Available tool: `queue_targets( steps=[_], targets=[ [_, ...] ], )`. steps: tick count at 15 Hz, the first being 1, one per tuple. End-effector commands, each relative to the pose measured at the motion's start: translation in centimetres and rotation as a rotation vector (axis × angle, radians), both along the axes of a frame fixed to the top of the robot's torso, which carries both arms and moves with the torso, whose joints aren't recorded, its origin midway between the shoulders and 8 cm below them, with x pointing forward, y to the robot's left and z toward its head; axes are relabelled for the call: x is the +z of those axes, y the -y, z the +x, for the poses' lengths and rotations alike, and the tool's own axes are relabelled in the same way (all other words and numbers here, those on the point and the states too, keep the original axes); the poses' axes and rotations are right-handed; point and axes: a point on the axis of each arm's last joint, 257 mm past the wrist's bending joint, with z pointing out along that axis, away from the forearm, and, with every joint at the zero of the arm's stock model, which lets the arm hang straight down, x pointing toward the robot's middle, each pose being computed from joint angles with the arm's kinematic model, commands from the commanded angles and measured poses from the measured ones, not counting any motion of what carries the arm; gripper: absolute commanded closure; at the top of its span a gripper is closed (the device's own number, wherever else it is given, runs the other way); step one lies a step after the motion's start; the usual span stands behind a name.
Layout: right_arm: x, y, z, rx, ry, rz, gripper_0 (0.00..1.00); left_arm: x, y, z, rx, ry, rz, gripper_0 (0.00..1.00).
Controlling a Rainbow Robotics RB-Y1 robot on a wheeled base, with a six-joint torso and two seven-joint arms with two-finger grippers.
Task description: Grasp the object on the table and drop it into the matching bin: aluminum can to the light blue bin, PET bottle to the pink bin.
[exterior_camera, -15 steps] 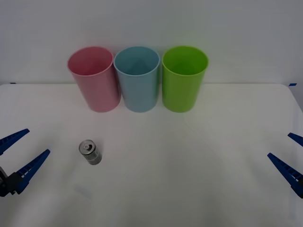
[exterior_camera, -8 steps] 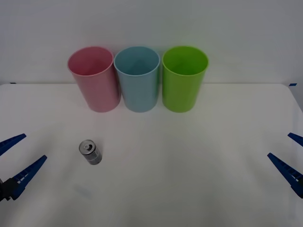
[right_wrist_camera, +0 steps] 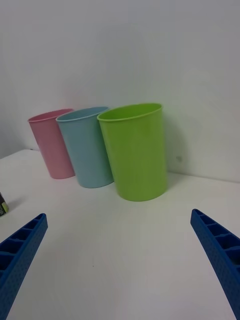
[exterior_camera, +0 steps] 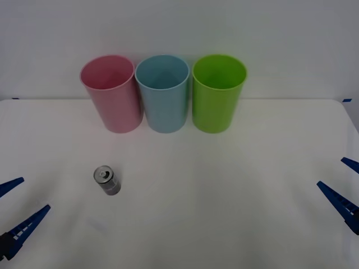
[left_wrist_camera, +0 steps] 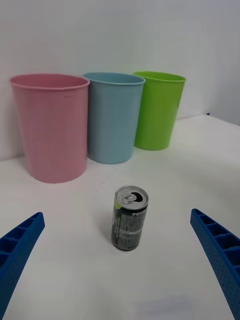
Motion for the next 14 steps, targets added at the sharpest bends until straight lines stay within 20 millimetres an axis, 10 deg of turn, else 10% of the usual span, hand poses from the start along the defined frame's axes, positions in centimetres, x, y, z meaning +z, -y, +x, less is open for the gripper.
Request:
queue_targets(
  steps=[1, 14],
  targets=[
    [0.0, 0.0, 0.0, 0.000, 0.000, 0.000, 0.00, -1.8, 0.1, -0.8, 0.004, -0.034, 0.033, 0.00],
    [0.0, 0.0, 0.0, 0.000, 0.000, 0.000, 0.00, -6.6, 0.5, 0.2, 0.070, -0.079, 0.161, 0.00]
  ],
)
